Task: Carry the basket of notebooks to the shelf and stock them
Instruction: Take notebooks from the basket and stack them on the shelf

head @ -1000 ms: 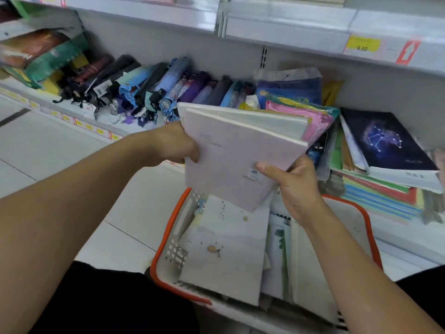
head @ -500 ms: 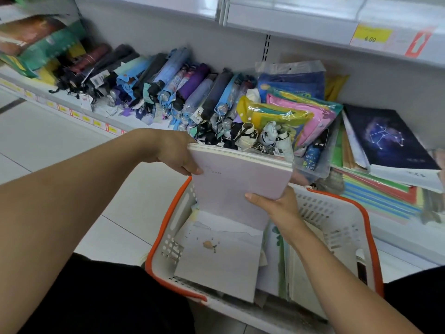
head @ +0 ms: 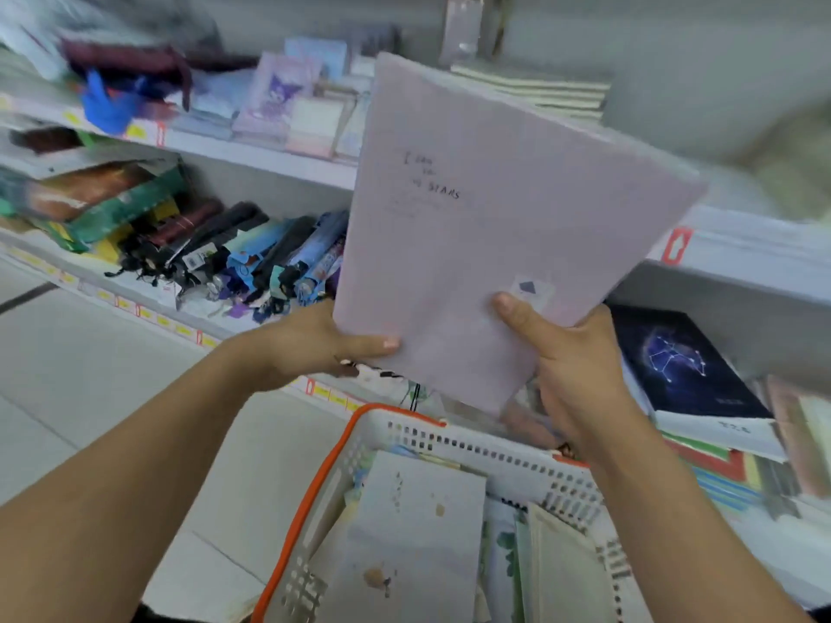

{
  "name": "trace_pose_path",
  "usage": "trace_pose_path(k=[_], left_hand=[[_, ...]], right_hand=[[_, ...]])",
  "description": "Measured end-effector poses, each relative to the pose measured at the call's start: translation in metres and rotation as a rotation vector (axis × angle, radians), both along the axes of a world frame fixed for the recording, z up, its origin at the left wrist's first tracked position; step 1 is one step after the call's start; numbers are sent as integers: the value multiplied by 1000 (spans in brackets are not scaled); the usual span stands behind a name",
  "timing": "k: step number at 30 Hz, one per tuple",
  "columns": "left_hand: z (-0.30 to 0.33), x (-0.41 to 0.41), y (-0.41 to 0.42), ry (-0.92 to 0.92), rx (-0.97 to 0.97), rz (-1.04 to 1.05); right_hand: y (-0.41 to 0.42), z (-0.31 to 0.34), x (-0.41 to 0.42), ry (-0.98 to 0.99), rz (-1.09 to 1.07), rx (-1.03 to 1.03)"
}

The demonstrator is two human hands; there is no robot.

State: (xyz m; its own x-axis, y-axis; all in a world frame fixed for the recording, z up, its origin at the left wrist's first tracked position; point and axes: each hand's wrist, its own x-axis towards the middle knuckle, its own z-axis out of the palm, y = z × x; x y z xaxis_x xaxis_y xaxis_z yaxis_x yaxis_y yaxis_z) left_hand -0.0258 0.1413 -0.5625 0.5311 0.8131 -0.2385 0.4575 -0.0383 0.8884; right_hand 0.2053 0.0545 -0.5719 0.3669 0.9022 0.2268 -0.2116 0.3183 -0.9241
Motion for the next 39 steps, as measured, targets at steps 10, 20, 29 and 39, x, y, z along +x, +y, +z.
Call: trace_pose_path(k=[10,20,29,39], left_hand=[[63,63,-16,-548,168,321],[105,74,17,-861,-66,347],[73,70,31,-563,-131,328],[67,68,38,-560,-104,395]], right_hand=[[3,86,40,-253,185,-153],[97,170,92,214,92,-217],[198,196,116,-223,-144,-466],[191,179,121,-1449,-330,-462]])
